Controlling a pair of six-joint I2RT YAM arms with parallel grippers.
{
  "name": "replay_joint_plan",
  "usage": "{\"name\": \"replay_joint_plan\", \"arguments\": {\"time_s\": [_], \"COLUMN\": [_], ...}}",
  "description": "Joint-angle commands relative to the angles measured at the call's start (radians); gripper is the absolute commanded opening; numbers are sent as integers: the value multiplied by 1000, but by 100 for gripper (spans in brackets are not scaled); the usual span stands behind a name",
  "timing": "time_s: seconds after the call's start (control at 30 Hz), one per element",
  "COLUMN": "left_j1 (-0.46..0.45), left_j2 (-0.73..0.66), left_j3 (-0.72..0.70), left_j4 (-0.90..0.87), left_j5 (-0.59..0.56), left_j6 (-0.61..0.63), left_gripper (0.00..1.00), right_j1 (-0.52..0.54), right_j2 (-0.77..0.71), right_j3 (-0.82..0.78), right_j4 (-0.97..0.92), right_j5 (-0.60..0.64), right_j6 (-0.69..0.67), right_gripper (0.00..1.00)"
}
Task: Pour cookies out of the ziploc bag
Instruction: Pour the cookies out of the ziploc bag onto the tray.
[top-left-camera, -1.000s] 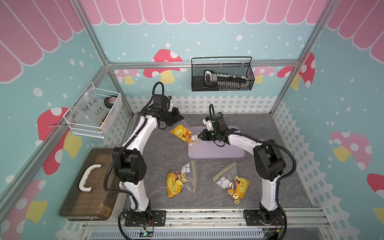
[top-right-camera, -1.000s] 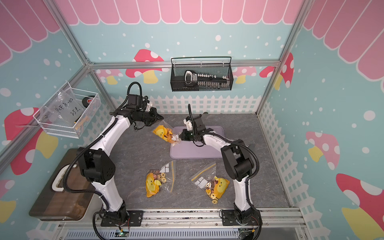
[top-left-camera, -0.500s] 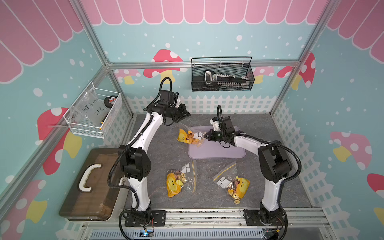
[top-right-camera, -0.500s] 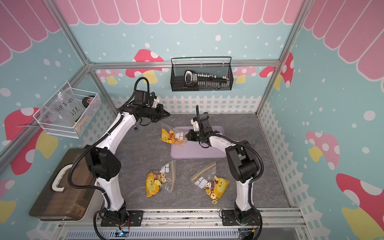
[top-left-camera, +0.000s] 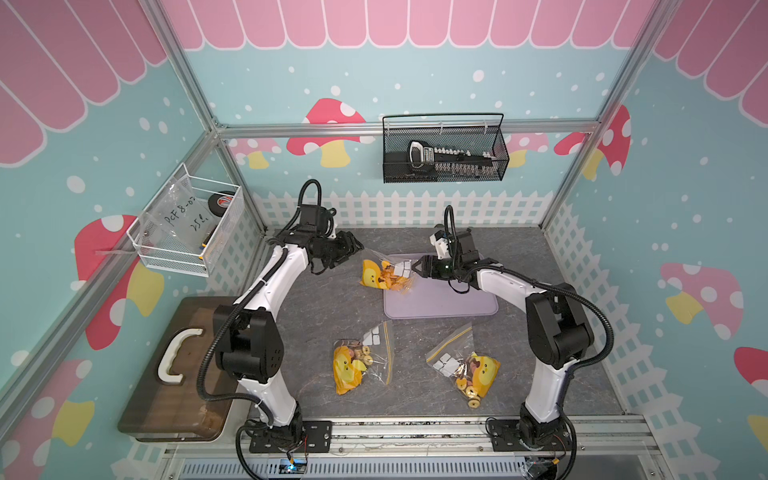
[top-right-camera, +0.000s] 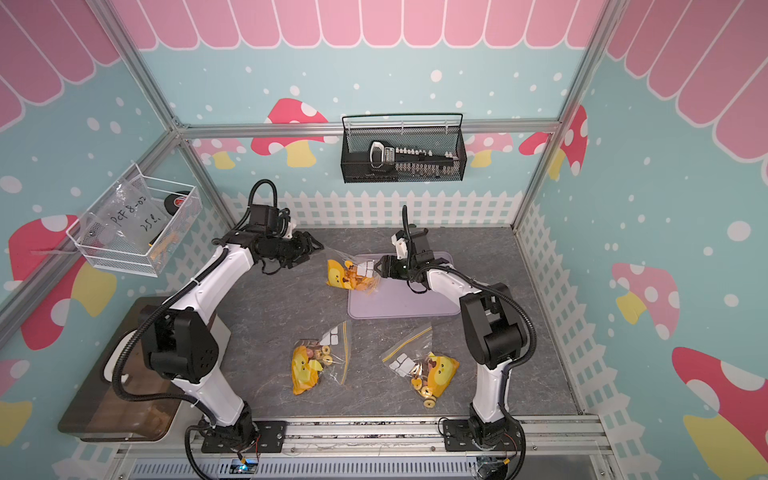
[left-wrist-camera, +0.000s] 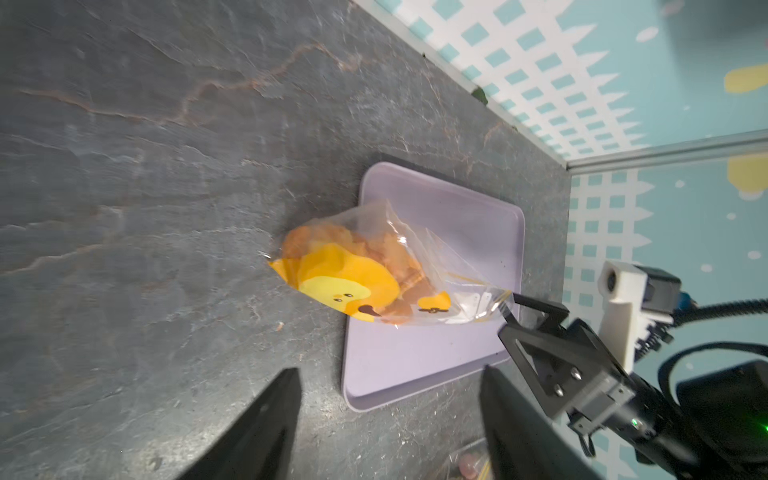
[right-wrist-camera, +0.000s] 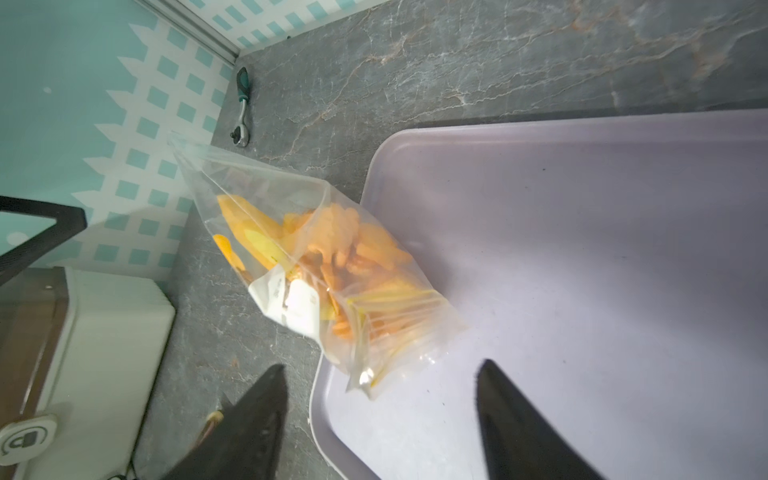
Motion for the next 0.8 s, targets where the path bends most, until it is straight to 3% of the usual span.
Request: {"name": "replay_joint_plan", "arguments": {"time_s": [0.0, 0.03, 0.3, 0.5, 0.77], "left_j1": [44, 54, 102, 171, 183], "left_j2": [-31, -34, -59, -68, -62], "left_j3": [-75, -93, -184, -231, -298], "left_j4": [53, 56, 68, 69, 121], "left_j5": [-8, -3, 13, 30, 73], "left_j6": [10, 15, 35, 42, 46], "left_gripper": [90, 92, 99, 99, 99], "right_j1": [24, 37, 163, 212, 247], "right_j2": [-82, -77, 105, 314, 549], "right_j3": [74, 119, 527, 857, 1228], "right_j4": [-116, -160, -525, -718, -933], "right_j5": [60, 64, 112, 121, 160], "right_j6": [-103, -142, -374, -426, -521], "right_gripper": [94, 99, 99, 99, 99]}}
